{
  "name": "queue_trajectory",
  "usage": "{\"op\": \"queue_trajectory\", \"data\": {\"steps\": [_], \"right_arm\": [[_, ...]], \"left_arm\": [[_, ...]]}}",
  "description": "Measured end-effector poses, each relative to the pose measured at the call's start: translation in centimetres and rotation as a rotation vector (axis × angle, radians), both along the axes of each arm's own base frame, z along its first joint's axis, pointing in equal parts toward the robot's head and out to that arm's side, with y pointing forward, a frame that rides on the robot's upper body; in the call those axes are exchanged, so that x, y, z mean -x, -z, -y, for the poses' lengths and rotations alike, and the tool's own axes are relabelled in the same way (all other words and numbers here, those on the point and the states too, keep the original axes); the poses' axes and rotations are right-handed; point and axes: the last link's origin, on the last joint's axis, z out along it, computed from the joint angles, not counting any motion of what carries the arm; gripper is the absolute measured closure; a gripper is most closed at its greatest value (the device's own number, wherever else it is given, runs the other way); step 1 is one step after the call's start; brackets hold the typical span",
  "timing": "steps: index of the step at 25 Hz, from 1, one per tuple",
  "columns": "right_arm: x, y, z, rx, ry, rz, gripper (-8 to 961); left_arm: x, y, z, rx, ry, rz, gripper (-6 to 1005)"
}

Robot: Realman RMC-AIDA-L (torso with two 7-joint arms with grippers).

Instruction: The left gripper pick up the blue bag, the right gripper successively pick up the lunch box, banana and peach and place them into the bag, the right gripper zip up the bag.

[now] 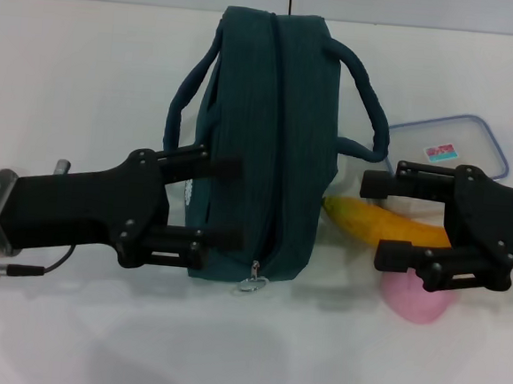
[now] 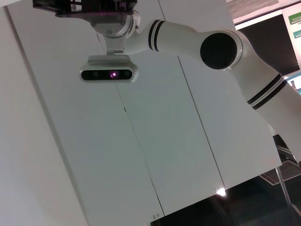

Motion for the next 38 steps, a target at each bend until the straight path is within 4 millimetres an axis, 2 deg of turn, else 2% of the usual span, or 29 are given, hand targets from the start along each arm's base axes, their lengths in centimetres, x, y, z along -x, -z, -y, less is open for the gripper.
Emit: {"op": "queue_trajectory", "data": {"steps": [21,24,28,31,33,38], "right_arm": [[-0.4,0.1,0.1,-0.015,0.013,0.004,169],[-0.9,0.1,0.4,-0.026,0.026,0.003,173],[-2.3,-0.2,1.0,-0.064,0.057,0.010,178],[-3.5,-0.5,1.4,-0.095,0.095,0.016,182],[-4.2,-0.7,1.7,-0.111,0.125,0.019,185],[-5.7,-1.1,2.6,-0.136,0.174,0.020,191]], "left_arm": [[0.2,0.1,0.1,-0.001,-0.021,0.007,107],[0.2,-0.4,-1.0,0.004,-0.095,0.001,107],[-0.2,-2.7,-4.5,0.005,-0.276,-0.071,108],[-1.3,-4.6,-5.8,-0.014,-0.312,-0.103,108],[-2.2,-5.7,-6.4,-0.001,-0.335,-0.146,108],[-3.7,-6.6,-7.2,0.029,-0.410,-0.314,109]]}}
